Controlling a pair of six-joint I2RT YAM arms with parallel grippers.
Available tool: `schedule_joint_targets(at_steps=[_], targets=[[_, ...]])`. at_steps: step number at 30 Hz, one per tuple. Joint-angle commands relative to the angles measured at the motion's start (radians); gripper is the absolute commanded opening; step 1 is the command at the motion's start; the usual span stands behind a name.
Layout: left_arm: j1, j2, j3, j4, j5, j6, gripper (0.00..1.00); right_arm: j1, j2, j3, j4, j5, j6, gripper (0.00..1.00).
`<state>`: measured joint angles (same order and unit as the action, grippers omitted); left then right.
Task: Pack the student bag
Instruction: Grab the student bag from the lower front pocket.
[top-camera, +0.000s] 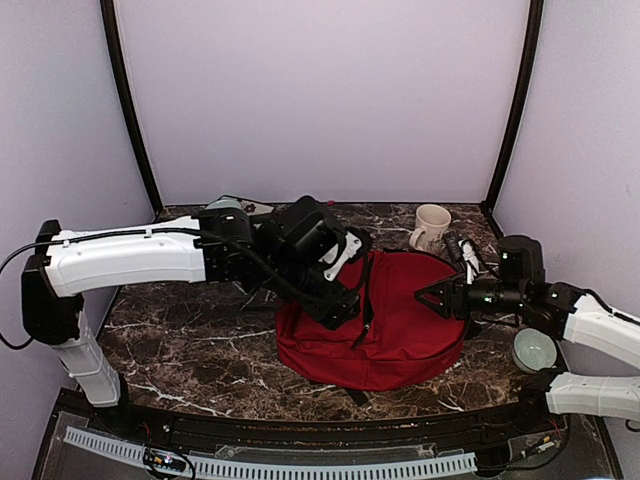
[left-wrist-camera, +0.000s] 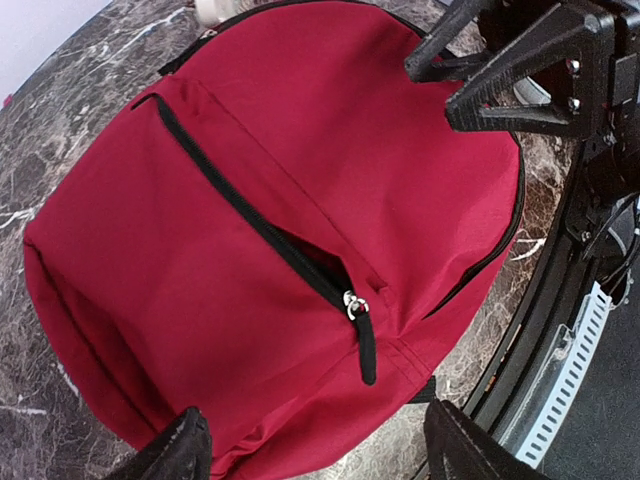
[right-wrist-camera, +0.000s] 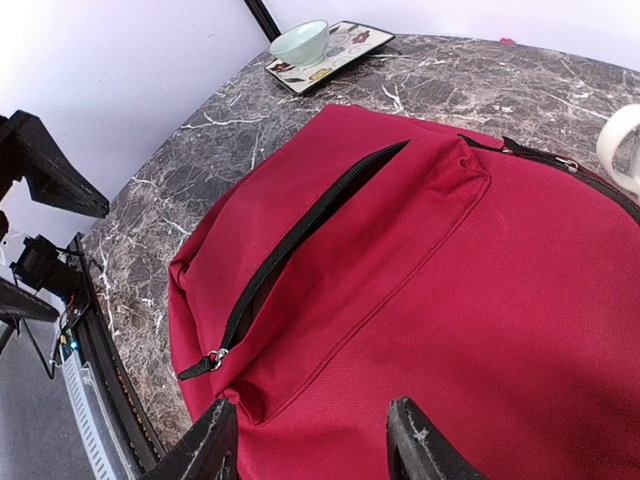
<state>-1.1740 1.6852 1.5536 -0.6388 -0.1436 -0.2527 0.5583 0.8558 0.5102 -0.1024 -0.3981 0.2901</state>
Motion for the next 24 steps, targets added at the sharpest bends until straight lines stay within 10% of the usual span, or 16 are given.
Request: schedule_joint_targets(at_steps=[1, 24], targets=[[-0.044, 0.110, 0.100, -0.121, 0.009, 0.066, 0.75, 0.008, -0.034, -0.010, -0.013, 0.028, 0.045, 0.51], [-0.084, 0.349, 0.270, -0.238, -0.054, 0.127, 0.66, 0.017, -0.170, 0.036, -0.202, 0.084, 0.032, 0.54]])
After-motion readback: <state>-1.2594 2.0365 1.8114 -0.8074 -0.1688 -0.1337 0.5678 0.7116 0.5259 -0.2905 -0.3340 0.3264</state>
